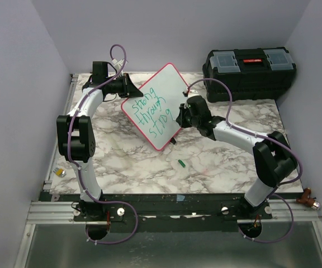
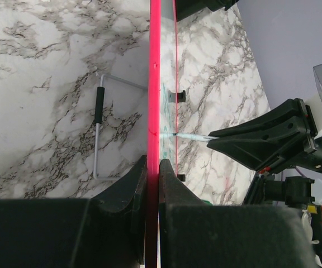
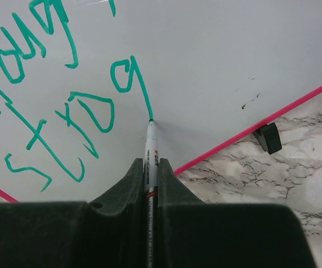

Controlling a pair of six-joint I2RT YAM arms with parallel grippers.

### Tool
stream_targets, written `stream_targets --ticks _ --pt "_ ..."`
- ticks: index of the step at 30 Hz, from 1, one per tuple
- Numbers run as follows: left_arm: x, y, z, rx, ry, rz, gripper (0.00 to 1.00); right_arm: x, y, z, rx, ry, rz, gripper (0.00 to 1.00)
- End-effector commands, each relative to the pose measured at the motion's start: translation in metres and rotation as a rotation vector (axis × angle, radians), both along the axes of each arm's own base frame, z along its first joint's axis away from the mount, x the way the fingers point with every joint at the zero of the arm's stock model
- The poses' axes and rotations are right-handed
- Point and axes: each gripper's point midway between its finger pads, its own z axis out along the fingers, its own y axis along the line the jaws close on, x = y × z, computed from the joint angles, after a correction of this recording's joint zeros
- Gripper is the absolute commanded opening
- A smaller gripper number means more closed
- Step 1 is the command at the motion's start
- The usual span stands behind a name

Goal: Write a sentence on the whiteboard

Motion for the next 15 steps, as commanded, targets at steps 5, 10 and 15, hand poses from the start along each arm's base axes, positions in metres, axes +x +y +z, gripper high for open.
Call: stream_targets --ticks 5,10,15 --pt "0.002 -0.002 0.006 0.048 -0.117 -0.023 0.00 -0.021 0.019 -0.005 0.073 0.085 0.094 0.01" --pt "0.002 -0.002 0.007 0.048 -0.119 -0.024 0.00 -0.012 0.023 0.012 0.100 0.027 0.091 0.01" --pt "0.001 -0.003 0.007 0.045 -0.120 -0.028 0.00 -0.003 0.008 0.058 0.171 -0.137 -0.008 0.01"
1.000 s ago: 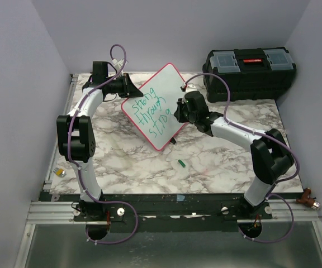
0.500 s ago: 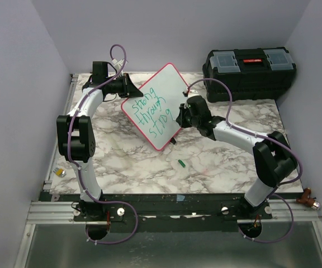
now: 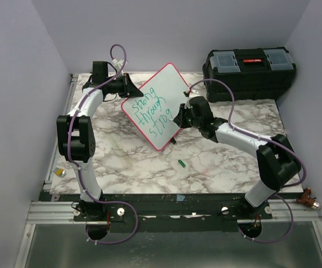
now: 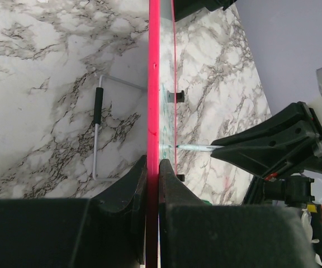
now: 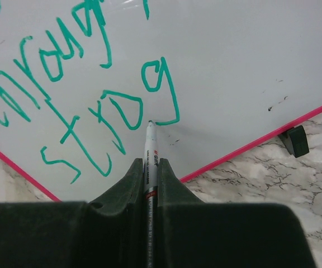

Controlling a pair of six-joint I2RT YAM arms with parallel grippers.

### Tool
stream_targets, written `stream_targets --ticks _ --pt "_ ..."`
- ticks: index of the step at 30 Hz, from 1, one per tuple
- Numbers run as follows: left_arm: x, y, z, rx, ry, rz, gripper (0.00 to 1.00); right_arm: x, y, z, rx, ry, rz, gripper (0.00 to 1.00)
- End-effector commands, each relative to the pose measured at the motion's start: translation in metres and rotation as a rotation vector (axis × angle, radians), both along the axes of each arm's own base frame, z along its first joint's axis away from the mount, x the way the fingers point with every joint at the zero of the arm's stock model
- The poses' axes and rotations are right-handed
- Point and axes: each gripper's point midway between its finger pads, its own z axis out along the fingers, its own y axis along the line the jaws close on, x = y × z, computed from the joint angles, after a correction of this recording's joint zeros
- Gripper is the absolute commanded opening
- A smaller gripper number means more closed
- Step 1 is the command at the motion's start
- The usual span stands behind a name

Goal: Write a sentence on the whiteboard

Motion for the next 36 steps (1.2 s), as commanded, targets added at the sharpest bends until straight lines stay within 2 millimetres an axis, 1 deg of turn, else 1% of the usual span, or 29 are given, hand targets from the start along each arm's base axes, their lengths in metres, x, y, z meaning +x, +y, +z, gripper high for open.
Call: stream_targets --ticks 1,3,4,6,8,15,19,28,36 --pt "0.001 -0.002 0.007 0.046 -0.116 -0.025 0.00 0.003 -0.005 0.059 0.122 -0.181 -0.062 0.01" --pt "0.001 -0.002 0.007 0.045 -0.117 -0.027 0.00 0.005 -0.008 0.075 0.139 -0.224 -0.074 0.01" --pt "0.001 -0.003 0.008 0.043 -0.119 -0.029 0.00 0.006 -0.008 0.079 0.141 -0.236 -0.077 0.01" --pt "0.001 -0.003 0.008 0.041 -0.119 -0.031 0.00 0.011 -0.010 0.085 0.137 -0.255 -0.090 0.01" --pt "0.001 -0.003 0.009 0.041 -0.120 -0.030 0.00 0.017 -0.012 0.086 0.122 -0.262 -0.111 0.01" --pt "0.001 -0.004 0.008 0.034 -0.116 -0.033 0.00 0.043 -0.023 0.073 0.083 -0.221 -0.186 0.01" --pt "0.000 -0.004 0.007 0.034 -0.115 -0.034 0.00 0.052 -0.026 0.065 0.075 -0.201 -0.190 0.01" --pt "0.001 -0.004 0.005 0.034 -0.105 -0.032 0.00 0.064 -0.020 0.044 0.058 -0.159 -0.172 0.01" --pt "0.003 -0.004 0.004 0.037 -0.104 -0.031 0.00 0.073 -0.014 0.039 0.053 -0.155 -0.163 0.01"
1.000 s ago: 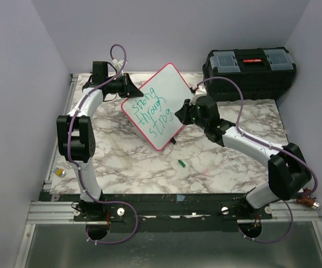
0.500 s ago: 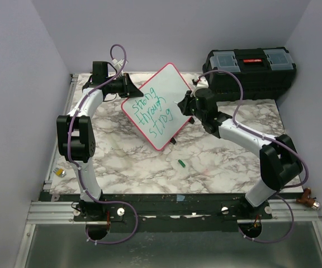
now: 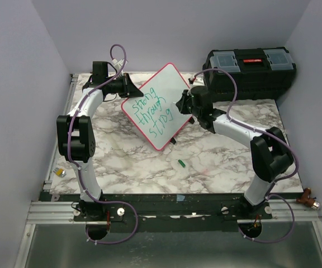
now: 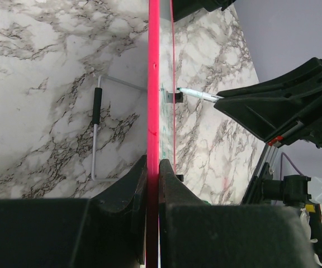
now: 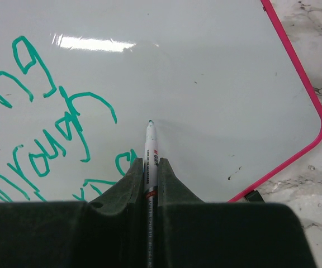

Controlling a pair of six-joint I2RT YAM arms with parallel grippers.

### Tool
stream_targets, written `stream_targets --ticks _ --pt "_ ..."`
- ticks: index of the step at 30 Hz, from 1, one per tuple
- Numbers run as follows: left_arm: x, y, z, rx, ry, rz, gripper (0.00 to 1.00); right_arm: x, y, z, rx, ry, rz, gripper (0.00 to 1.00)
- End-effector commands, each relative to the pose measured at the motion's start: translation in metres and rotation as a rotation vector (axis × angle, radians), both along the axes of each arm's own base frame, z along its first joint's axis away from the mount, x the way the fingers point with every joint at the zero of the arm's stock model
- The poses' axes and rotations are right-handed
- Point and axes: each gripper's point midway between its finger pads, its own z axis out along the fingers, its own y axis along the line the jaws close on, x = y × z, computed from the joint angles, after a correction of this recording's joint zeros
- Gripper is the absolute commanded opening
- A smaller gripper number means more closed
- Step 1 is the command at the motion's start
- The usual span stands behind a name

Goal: Write a sentence on the whiteboard

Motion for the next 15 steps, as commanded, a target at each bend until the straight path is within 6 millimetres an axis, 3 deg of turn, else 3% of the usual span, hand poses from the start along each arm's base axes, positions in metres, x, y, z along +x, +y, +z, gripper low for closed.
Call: stream_targets --ticks 1,15 --pt "0.004 -0.002 0.003 0.048 -0.105 -0.022 0.00 0.009 0.004 0.003 0.004 -0.003 0.006 0.01" --pt "0.004 -0.002 0.003 0.046 -0.104 -0.023 0.00 0.002 0.019 -0.013 0.018 0.036 0.094 0.01"
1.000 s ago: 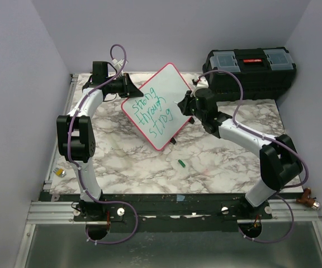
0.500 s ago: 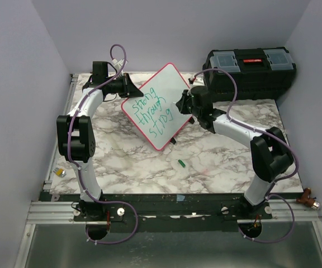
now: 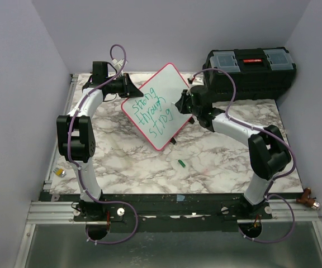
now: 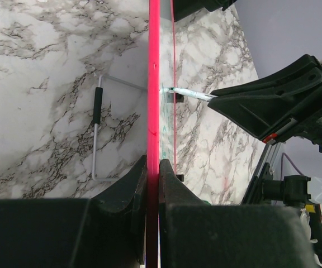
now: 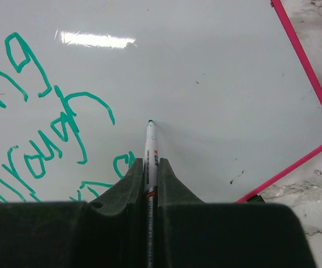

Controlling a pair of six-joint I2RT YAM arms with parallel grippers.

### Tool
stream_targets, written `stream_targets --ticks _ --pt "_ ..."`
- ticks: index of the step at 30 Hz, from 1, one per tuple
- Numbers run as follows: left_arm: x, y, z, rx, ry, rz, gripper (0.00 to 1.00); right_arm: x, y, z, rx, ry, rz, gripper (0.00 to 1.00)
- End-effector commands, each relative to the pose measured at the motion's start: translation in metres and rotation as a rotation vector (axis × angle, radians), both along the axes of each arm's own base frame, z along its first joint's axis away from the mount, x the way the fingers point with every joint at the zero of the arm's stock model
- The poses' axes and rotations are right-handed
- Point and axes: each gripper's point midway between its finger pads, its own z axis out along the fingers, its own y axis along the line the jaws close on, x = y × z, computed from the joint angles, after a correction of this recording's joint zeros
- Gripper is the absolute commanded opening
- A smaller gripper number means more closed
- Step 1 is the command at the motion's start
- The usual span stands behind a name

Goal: Write a sentence on the whiteboard

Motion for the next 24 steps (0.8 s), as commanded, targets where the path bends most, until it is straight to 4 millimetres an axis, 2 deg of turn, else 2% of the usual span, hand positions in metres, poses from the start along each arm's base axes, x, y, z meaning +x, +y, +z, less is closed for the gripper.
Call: stream_targets --ticks 1,10,16,24 --pt "0.004 -0.002 0.003 0.046 -0.106 -0.023 0.00 -0.001 0.009 -0.005 0.011 0.016 0.055 0.01" --pt "0.004 -0.002 0.004 0.047 -0.108 -0.022 0.00 -0.021 0.013 -0.016 0.032 0.058 0.116 0.01" --pt "0.004 -0.002 0.004 0.046 -0.107 -0.023 0.00 -0.029 0.007 -0.029 0.016 0.084 0.107 0.01" --pt "0.003 -0.002 0.005 0.047 -0.111 -0.022 0.00 -0.028 -0.011 -0.030 -0.023 0.078 0.029 0.01"
